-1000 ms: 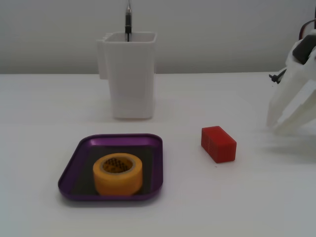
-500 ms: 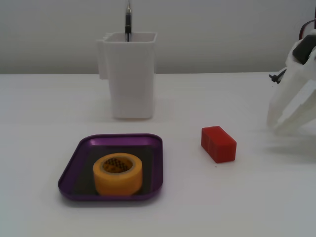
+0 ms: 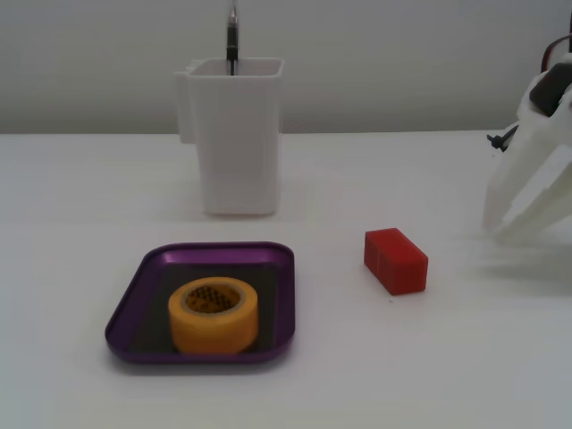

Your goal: Remove the cube from the box.

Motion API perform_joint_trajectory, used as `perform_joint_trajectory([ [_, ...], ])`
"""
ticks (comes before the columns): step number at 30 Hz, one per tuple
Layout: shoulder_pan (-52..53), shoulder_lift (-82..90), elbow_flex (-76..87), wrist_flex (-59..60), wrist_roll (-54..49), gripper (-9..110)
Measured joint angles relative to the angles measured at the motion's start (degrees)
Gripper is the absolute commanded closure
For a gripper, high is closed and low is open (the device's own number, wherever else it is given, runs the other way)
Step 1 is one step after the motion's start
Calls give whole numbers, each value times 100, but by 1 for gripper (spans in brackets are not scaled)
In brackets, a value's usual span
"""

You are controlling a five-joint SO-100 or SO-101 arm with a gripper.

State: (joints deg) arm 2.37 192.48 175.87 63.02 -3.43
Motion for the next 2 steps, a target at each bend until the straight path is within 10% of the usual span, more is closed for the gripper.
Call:
perform_joint_trajectory([
  [2, 0, 0, 0, 0, 0, 102],
])
